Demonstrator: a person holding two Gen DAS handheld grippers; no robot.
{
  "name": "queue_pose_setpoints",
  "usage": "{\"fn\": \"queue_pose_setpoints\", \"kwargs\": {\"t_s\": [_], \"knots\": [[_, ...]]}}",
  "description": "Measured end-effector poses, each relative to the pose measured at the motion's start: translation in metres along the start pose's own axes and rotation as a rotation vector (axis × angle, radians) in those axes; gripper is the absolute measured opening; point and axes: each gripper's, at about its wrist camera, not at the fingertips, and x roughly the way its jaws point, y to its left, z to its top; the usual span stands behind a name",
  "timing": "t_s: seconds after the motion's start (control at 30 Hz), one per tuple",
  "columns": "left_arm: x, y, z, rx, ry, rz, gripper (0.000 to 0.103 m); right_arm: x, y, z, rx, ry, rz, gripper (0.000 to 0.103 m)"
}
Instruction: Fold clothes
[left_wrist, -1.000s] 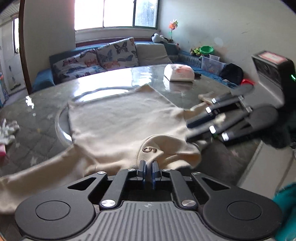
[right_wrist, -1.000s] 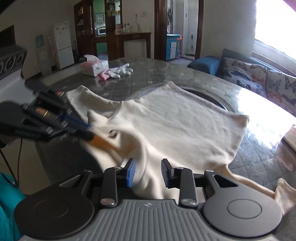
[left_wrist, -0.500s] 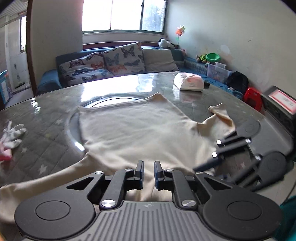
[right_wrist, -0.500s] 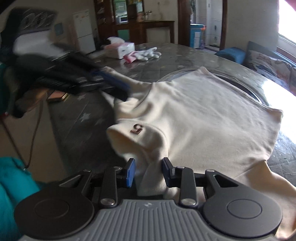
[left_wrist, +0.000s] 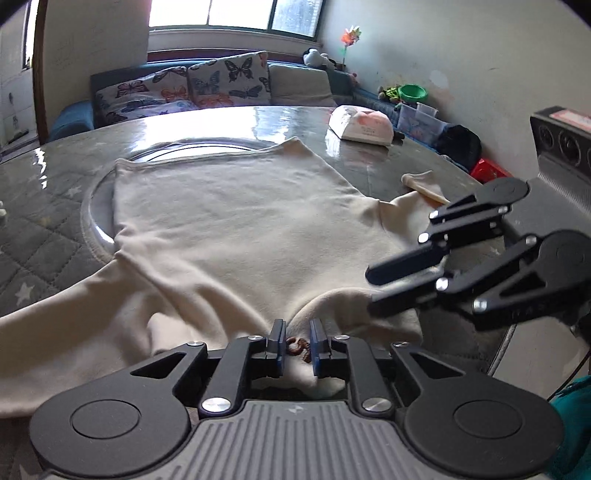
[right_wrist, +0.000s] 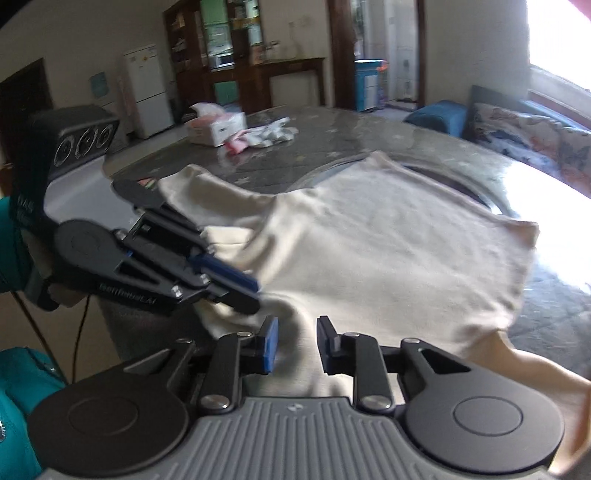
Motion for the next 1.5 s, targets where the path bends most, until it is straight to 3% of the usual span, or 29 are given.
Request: {"fn": "queue_pose_setpoints", "kwargs": {"t_s": [0.07,0.17,0.2,0.27,0.4,0.5,0.57,0.7,0.8,0.87,1.07,1.2,1.3,1.5], "knots": [[-0.004,0.002,-0.002,-0.006,-0.002,0.003,0.019,0.008,0.008,-0.002,-0.046,0.021,-0.006,0.023],[-0.008,-0.002,-0.002,0.007,-0.015,-0.011,0.03,0.018,0.015,-0.01,-0.095,0.049,-0.044,0.021],[-0.01,-0.006,-0.002,0.021,-0.022,-0.022,0.038,0.016,0.015,-0.011,-0.096,0.05,-0.047,0.014],[-0.011,-0.014,0.0,0.054,-0.032,-0.042,0.043,0.013,0.011,-0.01,-0.063,0.044,-0.044,0.008],[-0.003,-0.019,-0.001,0.081,-0.008,-0.042,0.04,0.001,0.001,-0.008,0.013,0.009,-0.02,0.004],[-0.001,-0.012,-0.003,0.064,0.008,-0.045,0.023,-0.009,-0.004,-0.007,0.052,-0.011,0.021,0.002],[-0.005,-0.008,-0.005,0.051,0.013,-0.065,0.019,-0.008,-0.005,-0.01,0.045,0.015,0.032,0.002],[-0.011,-0.005,-0.005,0.053,0.024,-0.072,0.019,-0.003,-0.001,-0.019,0.004,0.072,0.065,0.003],[-0.022,-0.003,0.004,0.048,-0.014,-0.073,0.02,-0.017,-0.006,-0.018,0.043,0.04,0.105,0.006],[-0.026,-0.003,0.013,0.038,-0.047,-0.074,0.026,-0.03,-0.015,-0.016,0.081,0.005,0.087,0.009],[-0.005,-0.002,0.036,-0.031,-0.089,-0.087,0.033,-0.056,-0.057,-0.022,0.237,-0.05,-0.122,0.013],[0.022,-0.011,0.034,-0.029,-0.054,-0.099,0.036,-0.071,-0.092,-0.035,0.34,-0.069,-0.321,0.03],[0.032,-0.019,0.028,-0.011,-0.031,-0.113,0.041,-0.079,-0.126,-0.047,0.444,-0.077,-0.491,0.037],[0.035,-0.024,0.018,0.006,-0.022,-0.135,0.053,-0.087,-0.177,-0.068,0.601,-0.093,-0.659,0.051]]}}
